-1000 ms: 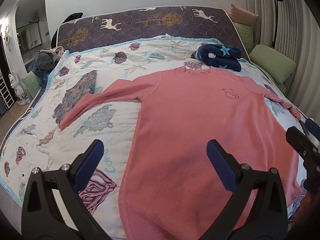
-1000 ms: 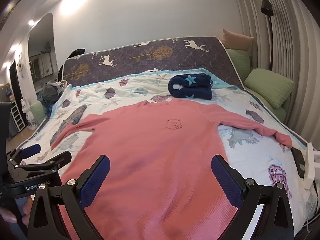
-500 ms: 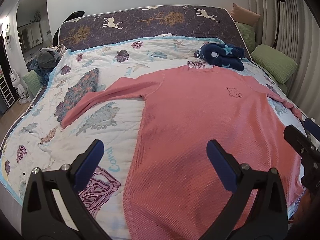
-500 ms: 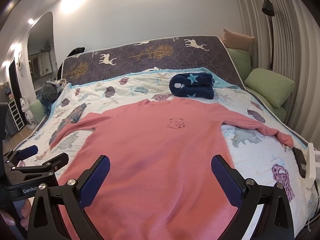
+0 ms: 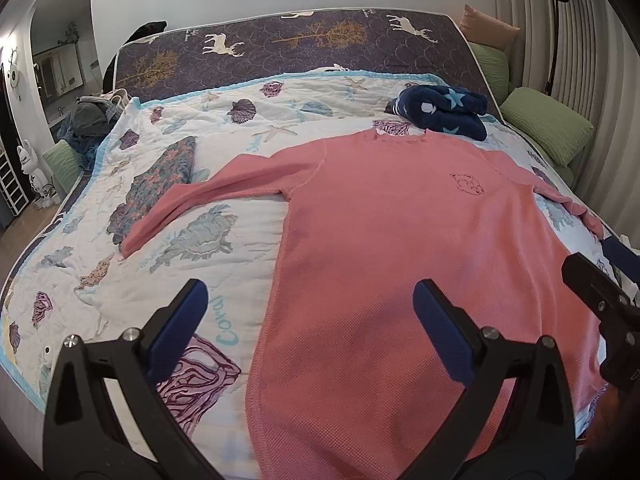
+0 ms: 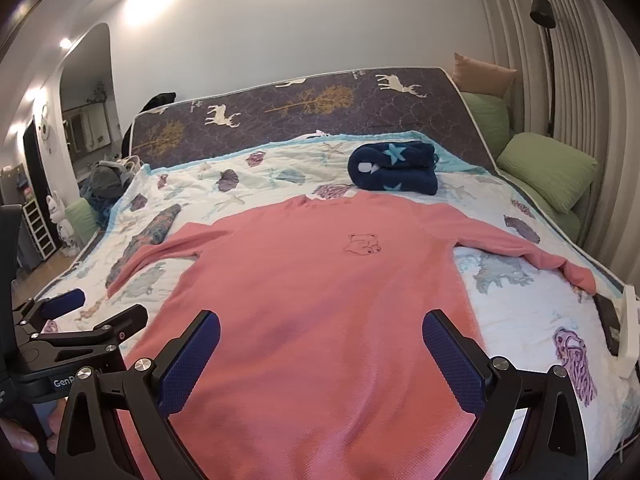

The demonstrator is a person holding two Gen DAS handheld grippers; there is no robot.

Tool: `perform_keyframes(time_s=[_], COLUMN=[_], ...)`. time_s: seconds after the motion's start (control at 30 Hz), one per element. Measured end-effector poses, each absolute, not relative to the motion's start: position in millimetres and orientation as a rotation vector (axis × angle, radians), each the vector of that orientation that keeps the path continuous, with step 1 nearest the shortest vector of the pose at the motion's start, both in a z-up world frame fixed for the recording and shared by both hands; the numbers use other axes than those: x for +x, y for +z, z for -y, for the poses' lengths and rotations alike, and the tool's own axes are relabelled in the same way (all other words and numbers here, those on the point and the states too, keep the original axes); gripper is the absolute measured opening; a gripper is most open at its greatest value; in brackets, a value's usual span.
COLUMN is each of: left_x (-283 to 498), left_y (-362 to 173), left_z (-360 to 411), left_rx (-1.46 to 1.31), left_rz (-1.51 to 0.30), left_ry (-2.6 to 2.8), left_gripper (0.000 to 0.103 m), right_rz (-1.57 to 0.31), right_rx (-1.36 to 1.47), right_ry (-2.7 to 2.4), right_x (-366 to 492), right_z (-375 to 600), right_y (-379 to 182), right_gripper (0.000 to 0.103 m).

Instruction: Fold small clothes

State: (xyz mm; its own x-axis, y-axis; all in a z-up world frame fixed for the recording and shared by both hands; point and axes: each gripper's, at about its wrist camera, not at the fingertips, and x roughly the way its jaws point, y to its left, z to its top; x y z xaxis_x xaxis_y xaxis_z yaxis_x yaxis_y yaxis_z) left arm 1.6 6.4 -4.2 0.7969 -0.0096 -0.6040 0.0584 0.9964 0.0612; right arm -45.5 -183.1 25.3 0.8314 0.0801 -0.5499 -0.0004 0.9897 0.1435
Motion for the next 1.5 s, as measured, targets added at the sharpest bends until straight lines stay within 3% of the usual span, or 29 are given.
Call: perform_keyframes(time_s=[1.0,1.3,1.4,1.47,1.5], left_x=[16.4,50.3,64.4,77.9,83.2], left_y=[-8.9,-15.0,-19.8,-30.3,-35.7], left_z=[-32.6,-127.6,-176.7,-210.2,-222.3], left_rx=[0.069,-0.194,-0.260,-0.323,-0.347], left_rz=[-0.699,-0.737,-0.737,-0.765,-0.786], left_ry=[-0.012,0.027,0.116,0.155,0.174], left_gripper=[0.102,0.100,0.092,0.076,0.073], right_rz=[-0.580,-0.628,-0.616,-0.617,-0.625], right_rx=[0.080,0.030,0.016,0.003,-0.006], right_ry=[0.081,0.182,0.211,0.235,0.254], right_x=[-25.3,6.4,18.4,30.0,37.0], right_z=[160.8,145.7,142.4,136.0,131.2], right_y=[32.6,40.1,47.0,51.8,53.0], right_gripper=[0.103,0.102,0.092,0.062,0.055])
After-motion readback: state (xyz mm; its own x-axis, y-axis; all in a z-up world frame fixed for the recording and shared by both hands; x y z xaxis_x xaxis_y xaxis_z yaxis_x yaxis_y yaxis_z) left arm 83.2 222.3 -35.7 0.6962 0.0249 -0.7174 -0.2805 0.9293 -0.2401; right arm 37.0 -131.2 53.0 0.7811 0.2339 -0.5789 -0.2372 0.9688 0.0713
